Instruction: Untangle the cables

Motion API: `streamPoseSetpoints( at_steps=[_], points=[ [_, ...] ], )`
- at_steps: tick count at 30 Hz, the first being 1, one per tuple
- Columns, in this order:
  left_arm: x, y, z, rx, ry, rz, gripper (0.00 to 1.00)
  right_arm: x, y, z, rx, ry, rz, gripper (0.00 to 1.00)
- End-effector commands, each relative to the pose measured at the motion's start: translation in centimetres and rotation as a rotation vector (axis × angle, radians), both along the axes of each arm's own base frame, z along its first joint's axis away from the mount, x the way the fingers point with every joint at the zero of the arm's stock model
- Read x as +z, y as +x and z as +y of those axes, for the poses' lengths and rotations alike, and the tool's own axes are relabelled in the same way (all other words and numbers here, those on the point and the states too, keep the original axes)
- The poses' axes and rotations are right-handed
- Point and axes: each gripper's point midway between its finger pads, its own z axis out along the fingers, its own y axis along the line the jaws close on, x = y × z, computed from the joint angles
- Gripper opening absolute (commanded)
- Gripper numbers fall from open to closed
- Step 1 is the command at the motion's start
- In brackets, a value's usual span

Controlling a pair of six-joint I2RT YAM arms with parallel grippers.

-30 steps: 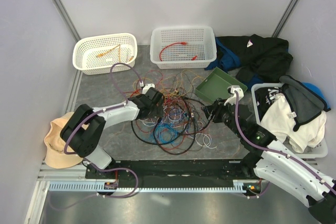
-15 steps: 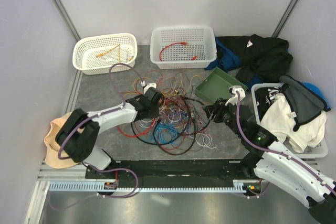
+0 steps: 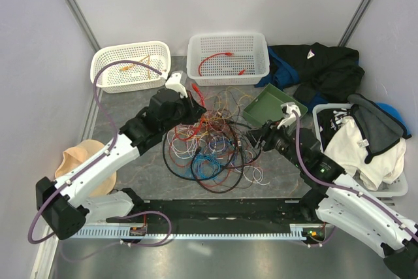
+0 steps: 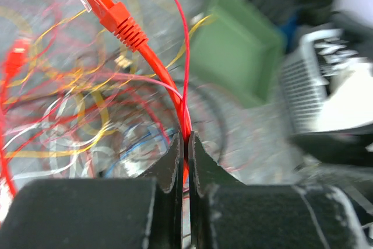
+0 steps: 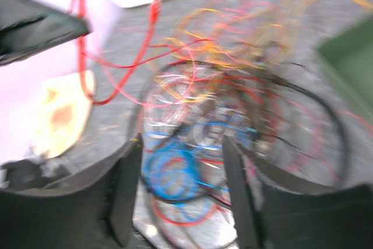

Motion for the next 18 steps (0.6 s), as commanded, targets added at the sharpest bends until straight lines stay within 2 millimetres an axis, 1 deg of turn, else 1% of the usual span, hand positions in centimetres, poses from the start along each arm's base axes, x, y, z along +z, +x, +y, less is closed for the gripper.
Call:
streamPoseSetpoints(
  at_steps=[1, 2, 4, 5, 10, 12, 13, 14, 15, 16, 17, 18],
  points=[
    [5.4, -0.4, -2.2, -0.080, -0.155, -0.069, 0.02, 5.9, -1.5, 4.2, 0.218, 0.194, -0.110, 0.70],
    [5.4, -0.4, -2.6, -0.087, -0.169, -0.058, 0.02, 6.6, -1.7, 5.0, 0.258, 0.228, -0.127, 0.72],
    [6.0, -0.1, -3.0, -0.073, -0.215, -0.047, 0.02, 6.9, -2.0, 5.7, 0.286, 0.270, -0.126, 0.75],
    [5.8, 0.0, -3.2, -0.067, -0.226, -0.035, 0.02, 7.5, -2.1, 6.2, 0.301, 0.292, -0.147, 0.75],
    [6.2, 0.4, -4.0, -0.035, -0.337, 0.002, 0.02, 8.6, -3.1, 8.1, 0.366, 0.364, -0.182, 0.75],
    [6.2, 0.5, -4.2, -0.026, -0.360, 0.016, 0.02, 8.6, -2.9, 9.0, 0.373, 0.368, -0.182, 0.75],
    [6.4, 0.5, -4.3, -0.020, -0.385, 0.023, 0.02, 8.5, -2.9, 9.3, 0.377, 0.366, -0.177, 0.74],
    [6.5, 0.5, -4.4, -0.018, -0.394, 0.026, 0.02, 7.7, -2.8, 10.1, 0.387, 0.351, -0.154, 0.73],
    [6.4, 0.5, -4.4, -0.016, -0.403, 0.033, 0.02, 7.6, -2.7, 10.5, 0.386, 0.344, -0.146, 0.73],
    [6.7, 0.4, -4.5, -0.016, -0.410, 0.029, 0.02, 7.1, -2.4, 10.8, 0.368, 0.330, -0.132, 0.72],
    [6.7, 0.4, -4.5, -0.014, -0.411, 0.030, 0.02, 5.7, -2.0, 11.2, 0.355, 0.296, -0.097, 0.72],
    [6.8, 0.4, -4.5, -0.015, -0.413, 0.027, 0.02, 5.3, -1.7, 11.5, 0.344, 0.283, -0.089, 0.71]
  ],
)
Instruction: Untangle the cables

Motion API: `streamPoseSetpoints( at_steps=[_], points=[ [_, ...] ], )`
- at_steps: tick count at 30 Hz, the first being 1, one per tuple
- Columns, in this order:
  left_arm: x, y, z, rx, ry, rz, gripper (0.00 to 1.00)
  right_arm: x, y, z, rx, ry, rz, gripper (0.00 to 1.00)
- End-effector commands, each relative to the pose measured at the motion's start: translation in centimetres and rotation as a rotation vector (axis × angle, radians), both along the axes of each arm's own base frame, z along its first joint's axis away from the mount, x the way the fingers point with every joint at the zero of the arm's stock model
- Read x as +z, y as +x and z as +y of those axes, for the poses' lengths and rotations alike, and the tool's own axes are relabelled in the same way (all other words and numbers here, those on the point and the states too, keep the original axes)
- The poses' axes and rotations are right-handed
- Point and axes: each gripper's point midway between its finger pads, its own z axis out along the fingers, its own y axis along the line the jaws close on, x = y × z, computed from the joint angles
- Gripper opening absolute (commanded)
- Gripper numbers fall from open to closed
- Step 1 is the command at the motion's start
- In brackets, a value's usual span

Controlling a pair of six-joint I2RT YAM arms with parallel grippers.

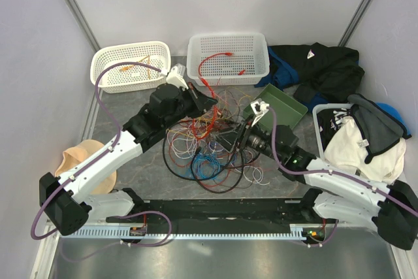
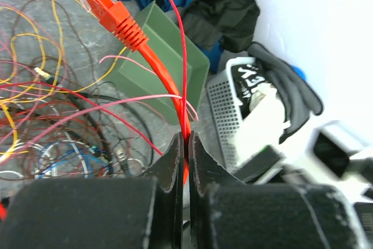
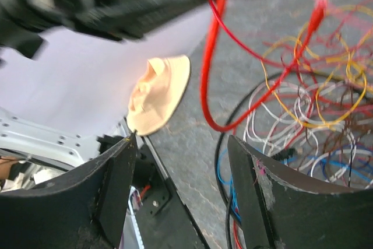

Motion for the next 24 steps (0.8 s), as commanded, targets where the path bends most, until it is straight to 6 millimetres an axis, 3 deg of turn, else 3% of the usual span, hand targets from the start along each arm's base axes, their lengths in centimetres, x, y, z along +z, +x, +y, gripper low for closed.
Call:
streamPoseSetpoints(
  at_steps=[1, 7, 12, 14, 17, 18, 20, 21, 22, 24],
  points=[
    [2.3, -0.1, -0.8, 0.002, -0.112, -0.013, 0.02, 0.1, 1.0, 1.6, -0.027, -0.003, 0.008, 0.71],
    [1.5, -0.6, -0.3, 0.010, -0.115, -0.003, 0.02, -0.5, 1.7, 2.6, -0.052, -0.004, 0.011, 0.69],
    [0.9, -1.1, -0.3, 0.006, -0.117, 0.007, 0.02, 0.6, 3.1, 3.6, -0.083, 0.018, -0.007, 0.66],
    [0.9, -1.2, -0.2, 0.005, -0.118, 0.008, 0.02, -0.2, 3.8, 4.3, -0.091, 0.002, 0.003, 0.64],
    [0.8, -1.4, -0.1, 0.005, -0.119, 0.009, 0.02, -0.9, 4.4, 5.1, -0.091, -0.013, 0.014, 0.51],
    [0.8, -1.5, 0.0, 0.002, -0.114, 0.003, 0.02, -1.1, 4.4, 5.1, -0.091, -0.016, 0.016, 0.37],
    [0.6, -1.4, 0.5, 0.016, -0.088, -0.008, 0.04, -1.6, 4.1, 4.7, -0.089, -0.030, 0.024, 0.23],
    [0.2, -1.5, 1.0, 0.030, -0.067, -0.002, 0.10, -1.1, 3.7, 4.3, -0.088, -0.030, 0.011, 0.19],
    [-0.1, -1.2, 1.7, 0.068, -0.042, -0.002, 0.35, -2.2, 3.6, 3.7, -0.107, -0.083, 0.033, 0.16],
    [-0.3, -0.9, 2.8, 0.115, -0.002, -0.010, 0.60, -2.1, 3.0, 2.9, -0.113, -0.128, 0.032, 0.11]
  ],
)
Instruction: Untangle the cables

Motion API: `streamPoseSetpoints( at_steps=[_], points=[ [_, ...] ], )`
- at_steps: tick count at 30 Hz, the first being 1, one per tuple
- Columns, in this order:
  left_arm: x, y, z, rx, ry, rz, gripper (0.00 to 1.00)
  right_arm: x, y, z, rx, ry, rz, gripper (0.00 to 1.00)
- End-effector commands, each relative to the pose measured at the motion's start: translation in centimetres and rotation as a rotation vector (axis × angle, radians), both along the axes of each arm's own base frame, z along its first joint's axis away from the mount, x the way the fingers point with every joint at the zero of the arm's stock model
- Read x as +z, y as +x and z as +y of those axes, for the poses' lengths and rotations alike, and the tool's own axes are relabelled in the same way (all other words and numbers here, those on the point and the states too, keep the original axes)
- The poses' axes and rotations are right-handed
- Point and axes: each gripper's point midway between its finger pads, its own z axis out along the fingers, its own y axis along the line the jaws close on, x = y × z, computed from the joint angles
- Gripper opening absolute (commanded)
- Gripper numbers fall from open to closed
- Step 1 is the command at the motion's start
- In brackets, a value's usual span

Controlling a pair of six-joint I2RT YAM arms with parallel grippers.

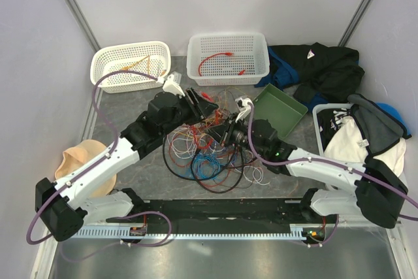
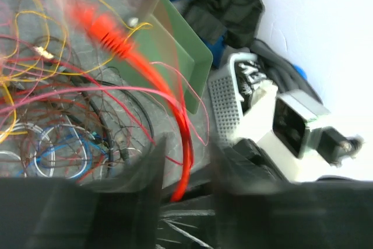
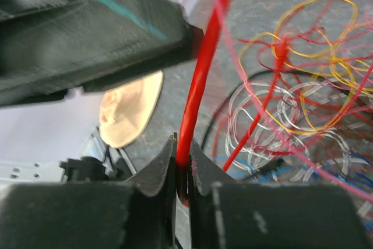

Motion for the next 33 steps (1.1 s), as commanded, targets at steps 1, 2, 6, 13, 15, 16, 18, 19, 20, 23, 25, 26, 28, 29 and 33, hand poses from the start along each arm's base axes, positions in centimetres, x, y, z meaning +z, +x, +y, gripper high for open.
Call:
streamPoseSetpoints(
  at_steps=[1, 2, 6, 13, 15, 16, 18, 19, 20, 23, 25, 26, 28, 29, 33],
  points=[
    [0.3, 0.7, 3.4, 0.148, 0.080, -0.031, 0.93, 0.0, -0.8, -2.2, -0.030, -0.121, -0.003, 0.09],
    [0.2, 0.9, 4.0, 0.179, 0.099, -0.032, 0.99, 0.2, -0.9, -2.5, -0.029, -0.148, 0.002, 0.05],
    [-0.9, 1.5, 7.0, 0.320, 0.165, -0.020, 1.00, 0.1, -2.4, -4.5, -0.012, -0.252, 0.023, 0.00],
    [-2.8, 1.6, 9.4, 0.435, 0.206, 0.009, 1.00, 6.7, -2.0, -7.4, -0.096, -0.301, -0.066, 0.00],
    [-3.8, 1.3, 9.6, 0.438, 0.218, 0.026, 1.00, 10.1, -0.8, -8.8, -0.197, -0.279, -0.137, 0.00],
    [-4.1, 1.3, 9.9, 0.447, 0.227, 0.028, 1.00, 10.4, -0.5, -9.0, -0.208, -0.296, -0.145, 0.00],
    [-5.1, 1.0, 10.4, 0.455, 0.252, 0.040, 1.00, 11.0, -0.5, -7.0, -0.115, -0.354, -0.156, 0.00],
    [-5.4, 0.9, 10.7, 0.462, 0.260, 0.042, 1.00, 9.1, -0.9, -6.5, -0.063, -0.433, -0.106, 0.00],
    [-5.8, 0.8, 10.8, 0.464, 0.264, 0.047, 1.00, 8.7, -0.9, -5.9, -0.033, -0.457, -0.083, 0.00],
    [-6.3, 0.5, 11.0, 0.471, 0.250, 0.058, 1.00, 2.6, -1.4, -5.0, 0.021, -0.535, 0.033, 0.00],
    [-6.6, 0.3, 11.0, 0.464, 0.248, 0.065, 1.00, 0.8, -1.7, -4.9, 0.024, -0.522, 0.068, 0.00],
    [-6.9, 0.2, 11.0, 0.463, 0.248, 0.068, 1.00, -0.9, -2.1, -5.3, 0.031, -0.548, 0.096, 0.00],
    [-7.2, 0.2, 11.0, 0.461, 0.254, 0.073, 1.00, -0.7, -2.2, -5.7, 0.013, -0.529, 0.091, 0.00],
    [-7.4, 0.1, 11.0, 0.459, 0.256, 0.077, 1.00, -0.5, -2.1, -6.1, -0.005, -0.523, 0.082, 0.00],
    [-8.1, 0.0, 11.0, 0.460, 0.259, 0.090, 1.00, 5.9, -1.1, -8.3, -0.142, -0.406, -0.051, 0.00]
  ],
)
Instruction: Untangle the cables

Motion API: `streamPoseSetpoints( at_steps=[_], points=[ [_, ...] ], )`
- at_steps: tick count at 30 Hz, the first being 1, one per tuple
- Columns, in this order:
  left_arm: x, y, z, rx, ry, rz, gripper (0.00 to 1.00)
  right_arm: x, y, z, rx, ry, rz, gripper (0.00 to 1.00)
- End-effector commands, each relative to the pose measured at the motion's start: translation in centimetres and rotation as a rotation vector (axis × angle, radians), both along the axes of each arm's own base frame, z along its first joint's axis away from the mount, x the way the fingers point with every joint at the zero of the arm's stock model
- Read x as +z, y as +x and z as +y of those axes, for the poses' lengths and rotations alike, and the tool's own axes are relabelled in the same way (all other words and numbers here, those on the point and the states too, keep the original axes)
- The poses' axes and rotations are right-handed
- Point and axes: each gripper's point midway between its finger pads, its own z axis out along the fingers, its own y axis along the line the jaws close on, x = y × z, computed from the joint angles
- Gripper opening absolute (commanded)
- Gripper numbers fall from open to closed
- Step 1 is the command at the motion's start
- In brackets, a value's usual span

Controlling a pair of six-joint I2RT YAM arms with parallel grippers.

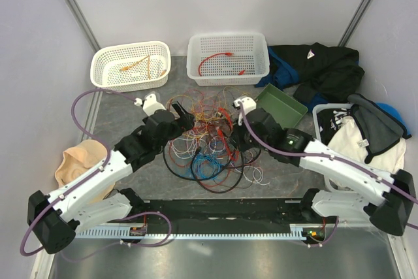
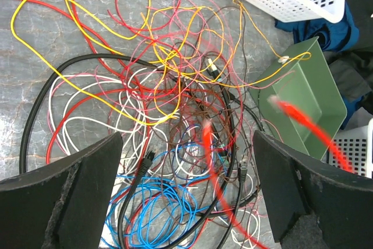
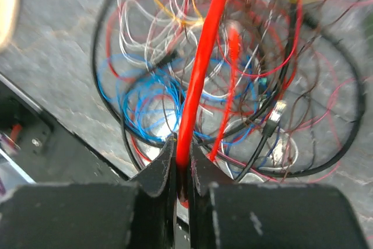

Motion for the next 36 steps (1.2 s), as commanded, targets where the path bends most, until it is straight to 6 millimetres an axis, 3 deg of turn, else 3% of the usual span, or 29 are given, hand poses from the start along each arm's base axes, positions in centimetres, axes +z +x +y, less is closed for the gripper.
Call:
streamPoseSetpoints(
  at_steps=[1, 4, 6, 7, 10, 13, 14, 16, 17, 18, 19, 20, 21, 22, 23, 24, 25, 26, 27, 28, 29, 30, 31, 32, 33, 34, 35, 36],
  points=[
    [0.0, 0.1, 0.5, 0.047, -0.030, -0.009, 1.00, 10.8, 1.7, -1.4, -0.111, 0.221, -0.251, 0.00],
    [-1.5, -0.4, 0.9, 0.052, -0.017, 0.015, 1.00, 15.7, 2.7, -2.6, -0.177, 0.265, -0.354, 0.00],
    [-2.3, -0.7, 1.0, 0.053, -0.018, 0.029, 1.00, 17.1, 3.7, -3.0, -0.219, 0.260, -0.391, 0.00],
    [-3.0, -0.9, 1.1, 0.054, -0.017, 0.043, 1.00, 19.0, 3.9, -3.1, -0.231, 0.289, -0.417, 0.00],
    [-4.5, -1.6, 1.2, 0.047, -0.018, 0.077, 1.00, 21.3, 5.5, -3.3, -0.294, 0.306, -0.462, 0.00],
    [-6.1, -2.3, 1.3, 0.044, -0.028, 0.112, 1.00, 22.9, 8.3, -3.7, -0.383, 0.337, -0.504, 0.00],
    [-6.5, -2.5, 1.3, 0.045, -0.032, 0.120, 1.00, 22.2, 9.8, -3.2, -0.405, 0.327, -0.492, 0.00],
    [-7.4, -2.9, 1.5, 0.050, -0.044, 0.139, 1.00, 22.7, 13.1, -4.2, -0.481, 0.377, -0.484, 0.00],
    [-7.7, -3.1, 1.6, 0.052, -0.046, 0.146, 1.00, 20.9, 15.3, -3.6, -0.497, 0.367, -0.443, 0.00],
    [-7.8, -3.2, 1.7, 0.053, -0.049, 0.146, 1.00, 20.8, 17.9, -5.3, -0.555, 0.392, -0.434, 0.00],
    [-8.5, -3.5, 1.9, 0.056, -0.041, 0.158, 1.00, 20.8, 19.1, -4.8, -0.525, 0.447, -0.395, 0.00],
    [-8.8, -3.7, 2.0, 0.052, -0.038, 0.163, 1.00, 18.7, 21.4, -4.3, -0.547, 0.485, -0.328, 0.00],
    [-9.0, -3.9, 2.0, 0.045, -0.039, 0.168, 1.00, 19.4, 23.5, -5.3, -0.571, 0.550, -0.351, 0.00],
    [-9.3, -4.2, 2.1, 0.038, -0.037, 0.173, 1.00, 19.9, 24.4, -4.8, -0.548, 0.591, -0.346, 0.00],
    [-9.4, -4.4, 2.1, 0.030, -0.042, 0.176, 1.00, 17.8, 26.5, -4.2, -0.557, 0.587, -0.305, 0.00],
    [-9.6, -4.8, 1.8, 0.013, -0.054, 0.186, 1.00, 17.4, 27.9, -4.4, -0.562, 0.584, -0.302, 0.00],
    [-9.9, -5.1, 2.0, 0.010, -0.063, 0.190, 1.00, 18.7, 29.0, -4.1, -0.559, 0.602, -0.323, 0.00],
    [-10.2, -5.4, 2.0, 0.003, -0.072, 0.196, 1.00, 16.4, 30.9, -4.1, -0.575, 0.580, -0.293, 0.00],
    [-10.2, -5.7, 1.8, -0.006, -0.084, 0.199, 1.00, 16.0, 31.9, -4.1, -0.582, 0.580, -0.290, 0.00],
    [-10.9, -6.0, 2.1, -0.005, -0.082, 0.209, 1.00, 17.3, 32.8, -3.8, -0.576, 0.604, -0.306, 0.00],
    [-10.6, -6.2, 2.1, -0.009, -0.099, 0.198, 1.00, 14.9, 34.6, -3.6, -0.584, 0.585, -0.273, 0.00],
    [-10.7, -6.3, 2.1, -0.009, -0.104, 0.197, 1.00, 14.1, 35.4, -3.3, -0.589, 0.581, -0.255, 0.00],
    [-10.9, -6.4, 2.3, -0.006, -0.104, 0.196, 0.99, 15.9, 36.4, -2.9, -0.578, 0.606, -0.280, 0.00],
    [-10.8, -6.4, 2.4, -0.006, -0.110, 0.185, 1.00, 13.2, 38.1, -2.2, -0.577, 0.584, -0.247, 0.00],
    [-10.8, -6.4, 2.5, 0.000, -0.110, 0.178, 1.00, 11.3, 38.3, -1.2, -0.538, 0.547, -0.184, 0.01],
    [-10.9, -6.4, 2.7, -0.002, -0.100, 0.173, 1.00, 14.3, 39.1, -0.6, -0.505, 0.577, -0.219, 0.32],
    [-10.8, -6.3, 2.8, -0.002, -0.094, 0.169, 1.00, 11.2, 40.1, 0.2, -0.502, 0.534, -0.167, 0.49],
    [-10.7, -6.3, 2.8, -0.003, -0.088, 0.163, 1.00, 10.3, 39.9, 0.2, -0.511, 0.502, -0.132, 0.61]
  ],
)
